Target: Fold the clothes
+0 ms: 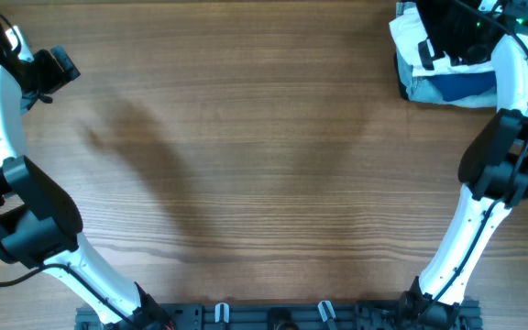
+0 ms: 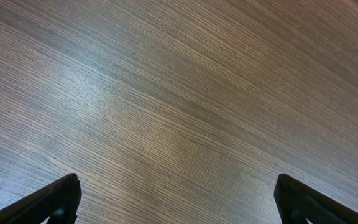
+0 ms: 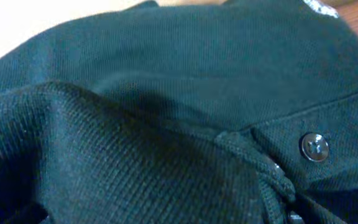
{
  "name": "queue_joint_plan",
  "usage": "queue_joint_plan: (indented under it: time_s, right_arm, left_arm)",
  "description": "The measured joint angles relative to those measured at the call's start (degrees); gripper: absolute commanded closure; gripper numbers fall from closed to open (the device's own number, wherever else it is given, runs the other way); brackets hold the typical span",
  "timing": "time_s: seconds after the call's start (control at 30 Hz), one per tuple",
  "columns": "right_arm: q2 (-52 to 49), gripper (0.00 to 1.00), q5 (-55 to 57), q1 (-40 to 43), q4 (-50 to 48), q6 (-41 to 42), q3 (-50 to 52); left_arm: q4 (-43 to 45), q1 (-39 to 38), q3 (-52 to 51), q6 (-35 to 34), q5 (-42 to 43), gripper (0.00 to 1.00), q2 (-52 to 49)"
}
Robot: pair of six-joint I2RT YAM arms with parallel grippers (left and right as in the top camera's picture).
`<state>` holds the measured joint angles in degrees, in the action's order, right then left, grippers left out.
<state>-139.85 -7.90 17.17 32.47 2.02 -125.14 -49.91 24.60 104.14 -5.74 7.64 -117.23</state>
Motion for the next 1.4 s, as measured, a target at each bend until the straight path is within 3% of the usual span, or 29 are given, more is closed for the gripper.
queue_joint_plan:
  time_s: [0.27,0.4,0.53,0.67,0.87,0.97,1.1,1.27,1.4]
  right_arm:
    - [2.8,0.00,-0.7,-1.1,6.2,-2.3,0.1]
    - [17.5,0.00,-4.3,-3.8,17.3,-1.6,4.6]
    - [41.4,0.00,-7.3,-5.8,19.4,2.2,4.2]
    - [58.1,0.00,-7.8,-5.4,19.3,4.2,2.7]
    - [66.2,0.00,-8.0,-5.4,24.8,4.4,3.0]
    - [68.2,0.00,-7.6,-5.4,24.8,0.1,5.4]
    - [78.9,0.00,-7.0,-5.4,12.9,-3.7,23.9]
    - [102.8,0.00,-7.0,-5.4,-11.0,-2.9,62.1]
    - [116.7,0.00,-6.8,-7.7,-22.0,-2.3,91.8]
  left_arm:
    - [0.0,0.0,0.0,0.0,0.0,0.00,0.0]
    - [-0.1,0.0,0.0,0.0,0.0,0.00,0.0]
    - [-0.1,0.0,0.0,0.0,0.0,0.00,0.0]
    - [-0.1,0.0,0.0,0.0,0.0,0.00,0.0]
    - [-0.1,0.0,0.0,0.0,0.0,0.00,0.0]
    - [-0.1,0.0,0.0,0.0,0.0,0.00,0.0]
    - [-0.1,0.0,0.0,0.0,0.0,0.00,0.0]
    - [0.0,0.0,0.0,-0.1,0.2,0.00,0.0]
    - [-0.2,0.0,0.0,-0.2,0.4,0.00,0.0]
